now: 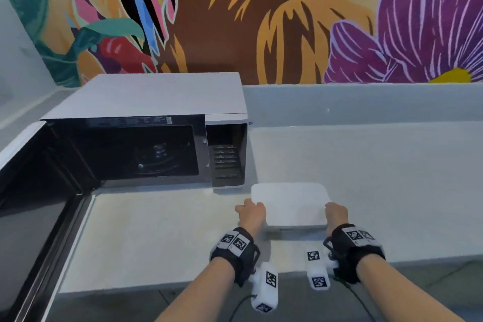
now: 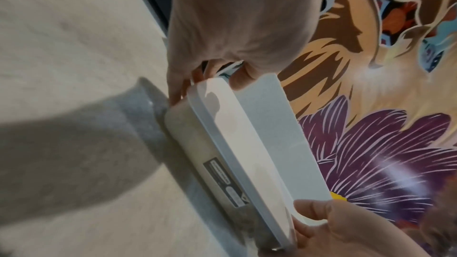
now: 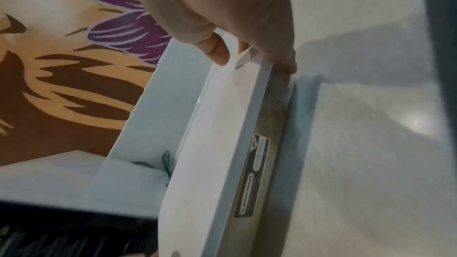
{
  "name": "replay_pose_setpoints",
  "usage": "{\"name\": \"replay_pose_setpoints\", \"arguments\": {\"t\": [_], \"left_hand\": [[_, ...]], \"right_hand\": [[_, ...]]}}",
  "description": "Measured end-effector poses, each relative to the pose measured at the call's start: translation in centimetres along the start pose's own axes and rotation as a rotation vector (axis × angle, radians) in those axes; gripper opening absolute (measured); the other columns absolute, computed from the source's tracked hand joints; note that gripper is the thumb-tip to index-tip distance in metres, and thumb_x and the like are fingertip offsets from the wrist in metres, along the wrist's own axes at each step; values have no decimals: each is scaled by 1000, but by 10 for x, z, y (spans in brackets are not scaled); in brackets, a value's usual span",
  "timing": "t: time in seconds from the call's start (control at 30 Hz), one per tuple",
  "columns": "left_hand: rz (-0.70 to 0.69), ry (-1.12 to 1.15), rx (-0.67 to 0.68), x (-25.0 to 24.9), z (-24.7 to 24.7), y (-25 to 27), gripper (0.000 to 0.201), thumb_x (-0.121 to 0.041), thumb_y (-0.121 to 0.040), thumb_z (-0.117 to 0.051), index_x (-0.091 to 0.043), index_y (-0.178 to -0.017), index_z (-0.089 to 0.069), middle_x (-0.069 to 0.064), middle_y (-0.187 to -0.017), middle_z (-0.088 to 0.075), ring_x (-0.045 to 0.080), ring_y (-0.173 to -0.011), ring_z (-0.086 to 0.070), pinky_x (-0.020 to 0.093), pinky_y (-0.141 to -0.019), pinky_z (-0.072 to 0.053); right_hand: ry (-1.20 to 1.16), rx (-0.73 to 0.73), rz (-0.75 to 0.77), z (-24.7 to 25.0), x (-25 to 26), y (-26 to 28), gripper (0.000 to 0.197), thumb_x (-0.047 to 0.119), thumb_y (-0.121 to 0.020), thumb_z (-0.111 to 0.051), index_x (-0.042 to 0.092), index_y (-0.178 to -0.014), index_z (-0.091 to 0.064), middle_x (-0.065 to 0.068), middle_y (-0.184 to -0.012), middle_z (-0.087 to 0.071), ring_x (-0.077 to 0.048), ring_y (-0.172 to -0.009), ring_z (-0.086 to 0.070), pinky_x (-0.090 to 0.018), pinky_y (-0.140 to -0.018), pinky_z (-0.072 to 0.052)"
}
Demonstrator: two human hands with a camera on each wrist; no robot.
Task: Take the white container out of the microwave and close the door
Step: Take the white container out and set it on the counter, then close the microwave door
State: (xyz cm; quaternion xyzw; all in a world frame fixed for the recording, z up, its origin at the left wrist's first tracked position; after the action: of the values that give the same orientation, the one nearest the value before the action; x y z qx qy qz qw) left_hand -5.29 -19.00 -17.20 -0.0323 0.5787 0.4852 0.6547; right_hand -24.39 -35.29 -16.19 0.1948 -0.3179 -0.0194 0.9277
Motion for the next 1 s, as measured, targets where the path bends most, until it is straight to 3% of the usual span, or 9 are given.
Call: {"name": "replay_pose_setpoints", "arguments": {"t": [0.17,0.27,0.37,0.43,0.53,0.67,0.77,0.87,1.0], "left_hand": [[-3,-73,75,-16,-17,-20,47,-16,-96,-34,1,-140,-37,24,-148,-31,39,-134,-37,40,-109,-37],[-21,-15,143,-20,-21,-27,48,-9,-93,-32,-2,-140,-38,20,-144,-28,32,-121,-43,32,-101,-41],[-70,-26,178,-13,-24,-49,63,-20,-76,-35,-8,-137,-45,18,-145,-33,32,-125,-46,41,-111,-40],[-107,-66,202,-5,-26,-60,66,-26,-71,-38,-10,-135,-47,16,-145,-36,32,-125,-47,48,-110,-40],[-253,-257,196,-42,3,3,54,-23,-91,-39,-10,-143,-37,14,-147,-34,31,-131,-42,38,-114,-35],[-749,-545,-322,-91,95,78,37,-21,-95,-38,-17,-124,-61,1,-121,-59,20,-112,-54,35,-105,-41],[-898,-647,-734,-95,185,142,36,-24,-88,-38,-21,-105,-70,-3,-105,-67,17,-107,-57,41,-101,-43],[-778,-731,-1091,-81,279,196,35,-20,-86,-44,-14,-110,-69,8,-116,-65,29,-118,-56,54,-104,-40],[-277,-768,-1292,-26,378,239,40,-16,-88,-54,-5,-127,-54,24,-134,-51,43,-130,-42,68,-108,-23]], "right_hand": [[17,-25,41,15,13,-31,41,13,-92,-56,2,-131,-48,-9,-139,-54,-23,-132,-48,-25,-109,-38],[43,1,-1,12,14,-42,21,2,-97,-39,3,-97,-60,-9,-110,-65,-25,-126,-54,-26,-94,-43],[85,81,95,1,19,-51,22,4,-95,-39,7,-92,-60,-15,-127,-62,-27,-121,-57,-29,-93,-46],[-131,50,32,0,17,-49,30,18,-93,-43,-2,-107,-60,-22,-134,-56,-34,-123,-53,-35,-89,-48],[-34,-38,72,3,41,-21,59,29,-91,-46,3,-143,-32,-23,-148,-34,-38,-135,-35,-47,-112,-34],[-82,-60,635,-8,142,59,52,20,-95,-44,13,-145,-32,-16,-154,-22,-31,-142,-23,-45,-120,-20],[-59,-65,1028,-18,205,129,45,16,-95,-46,15,-140,-42,-10,-150,-31,-26,-139,-29,-40,-119,-24],[59,-144,1265,-25,251,174,44,19,-96,-46,15,-139,-44,-8,-151,-37,-25,-139,-33,-44,-118,-26],[250,-158,1222,-41,279,172,46,28,-98,-38,16,-142,-39,-6,-155,-33,-24,-145,-25,-51,-120,-16]]}}
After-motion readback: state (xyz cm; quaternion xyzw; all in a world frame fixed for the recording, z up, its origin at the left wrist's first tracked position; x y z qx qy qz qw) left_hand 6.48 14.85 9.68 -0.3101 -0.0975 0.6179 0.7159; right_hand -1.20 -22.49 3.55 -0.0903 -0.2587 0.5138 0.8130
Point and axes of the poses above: each hand's wrist, its own y-axis away from the middle knuckle, its own z-axis out of the back of the hand, x = y × z, the point moved 9 cm from there along -y, towards the middle knuckle
